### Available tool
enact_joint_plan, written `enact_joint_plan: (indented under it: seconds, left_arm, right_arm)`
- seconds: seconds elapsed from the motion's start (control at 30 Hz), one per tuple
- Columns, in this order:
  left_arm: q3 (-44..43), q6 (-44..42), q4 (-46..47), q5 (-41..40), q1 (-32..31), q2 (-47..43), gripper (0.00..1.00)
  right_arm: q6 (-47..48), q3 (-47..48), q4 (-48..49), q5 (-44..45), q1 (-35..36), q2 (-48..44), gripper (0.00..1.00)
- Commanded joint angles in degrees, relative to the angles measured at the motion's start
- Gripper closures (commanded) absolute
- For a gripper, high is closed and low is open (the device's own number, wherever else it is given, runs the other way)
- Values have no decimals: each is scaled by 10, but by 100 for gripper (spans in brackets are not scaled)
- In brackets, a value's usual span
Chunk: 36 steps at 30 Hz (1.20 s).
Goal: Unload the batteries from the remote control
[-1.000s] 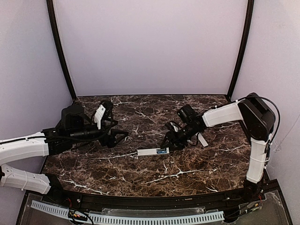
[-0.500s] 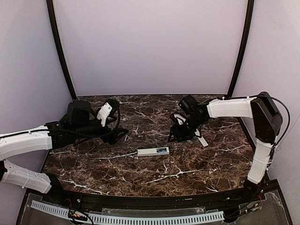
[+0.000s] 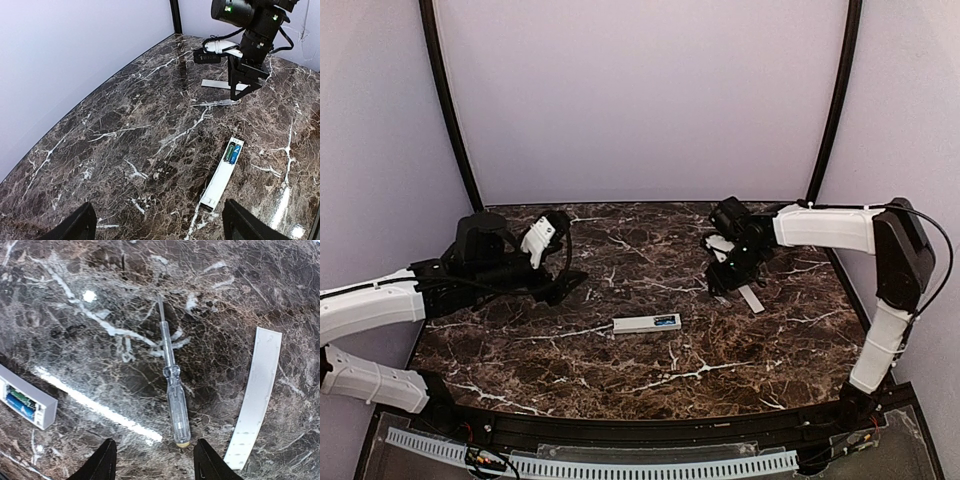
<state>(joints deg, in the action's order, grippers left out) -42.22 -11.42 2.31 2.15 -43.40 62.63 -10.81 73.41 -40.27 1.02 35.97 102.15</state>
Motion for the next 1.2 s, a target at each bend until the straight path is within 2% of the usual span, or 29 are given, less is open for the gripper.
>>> enact_joint_plan:
  seconds: [0.0, 0.2, 0.83, 1.0, 1.17]
  left_arm:
    - [1, -24, -17, -15, -2, -28, 13]
    - [4, -30, -17, -11, -3, -43, 13]
    - [8, -35, -20, 2, -3, -40, 13]
    - [8, -32, -19, 12, -3, -40, 13]
    - [1, -23, -20, 55, -3, -42, 13]
  right_arm:
    - [29, 2, -10, 50, -4, 33, 50]
    - [36, 7, -11, 55, -4, 59, 55]
    - [48, -22, 22, 53, -8, 82, 81]
    - [53, -25, 29, 46, -7, 73, 92]
    - [61, -31, 43, -2, -7, 16, 95]
